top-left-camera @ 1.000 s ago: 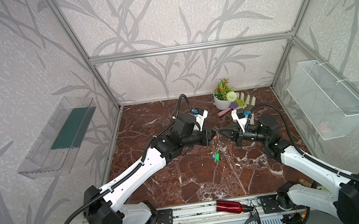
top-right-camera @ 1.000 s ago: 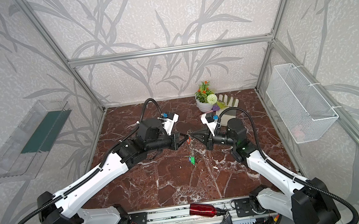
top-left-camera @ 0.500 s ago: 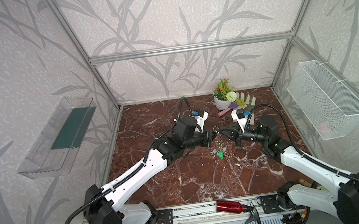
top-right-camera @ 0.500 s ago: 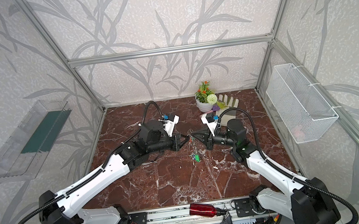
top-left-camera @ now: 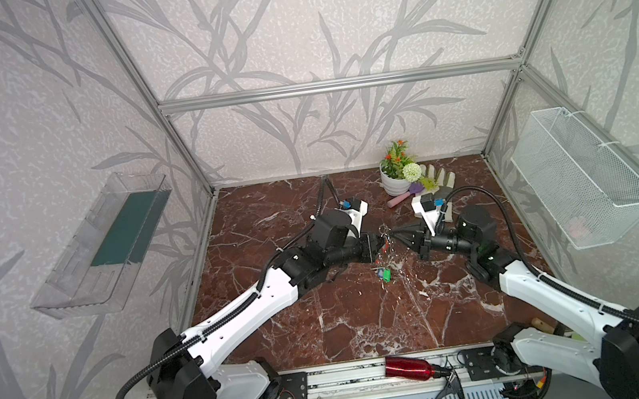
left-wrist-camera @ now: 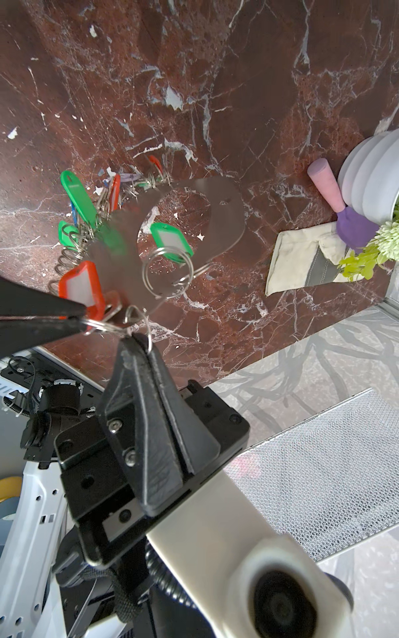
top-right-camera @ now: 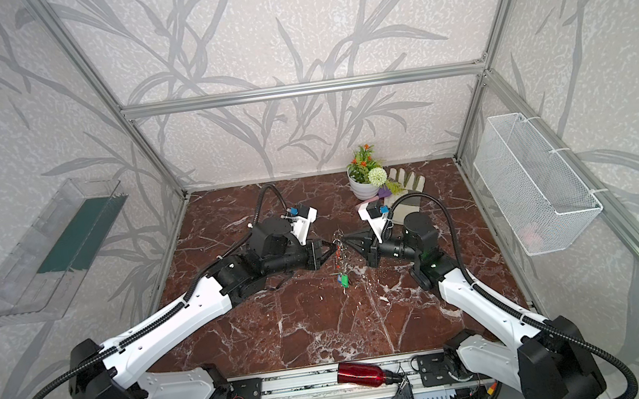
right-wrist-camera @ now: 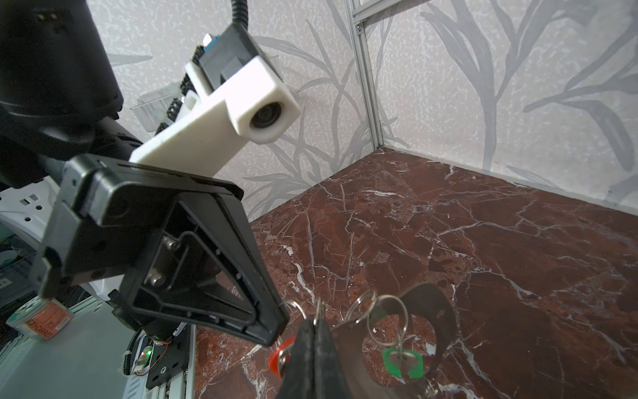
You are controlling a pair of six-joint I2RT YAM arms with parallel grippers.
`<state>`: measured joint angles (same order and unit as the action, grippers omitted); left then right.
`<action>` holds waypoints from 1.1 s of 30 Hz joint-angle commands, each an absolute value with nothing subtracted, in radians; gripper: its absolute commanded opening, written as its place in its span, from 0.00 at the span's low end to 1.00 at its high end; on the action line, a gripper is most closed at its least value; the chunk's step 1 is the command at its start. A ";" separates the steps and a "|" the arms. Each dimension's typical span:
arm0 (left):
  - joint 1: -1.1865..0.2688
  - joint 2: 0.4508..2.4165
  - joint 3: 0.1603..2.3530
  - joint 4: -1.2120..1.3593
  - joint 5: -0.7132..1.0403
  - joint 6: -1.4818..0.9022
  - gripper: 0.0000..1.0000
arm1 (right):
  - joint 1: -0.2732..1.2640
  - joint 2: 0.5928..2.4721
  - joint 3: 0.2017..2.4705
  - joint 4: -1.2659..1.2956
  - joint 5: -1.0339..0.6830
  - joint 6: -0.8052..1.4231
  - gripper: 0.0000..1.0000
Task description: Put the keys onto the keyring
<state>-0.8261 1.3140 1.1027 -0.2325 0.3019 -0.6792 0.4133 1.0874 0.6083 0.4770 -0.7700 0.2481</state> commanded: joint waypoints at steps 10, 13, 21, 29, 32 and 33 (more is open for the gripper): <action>-0.835 1.292 1.041 -0.253 0.284 -0.699 0.00 | 0.421 1.076 0.633 0.627 -0.799 0.268 0.00; -0.819 1.259 1.054 -0.284 0.277 -0.627 0.00 | 0.421 1.086 0.635 0.628 -0.811 0.262 0.00; -0.702 1.164 1.028 -0.325 0.405 -0.347 0.00 | 0.420 1.115 0.636 0.687 -0.904 0.299 0.00; -0.702 1.075 0.902 -0.107 0.362 -0.079 0.00 | 0.418 1.148 0.662 0.713 -0.975 0.347 0.00; -0.703 1.080 0.889 -0.062 0.360 -0.017 0.00 | 0.419 1.162 0.666 0.733 -1.001 0.378 0.00; -0.703 1.085 0.889 -0.057 0.365 0.004 0.00 | 0.419 1.165 0.670 0.733 -1.012 0.384 0.00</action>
<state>-0.7029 1.0908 0.8913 -0.1478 0.3645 -0.1219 0.4152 1.1648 0.6159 0.6418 -0.9577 0.3481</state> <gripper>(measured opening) 0.048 0.050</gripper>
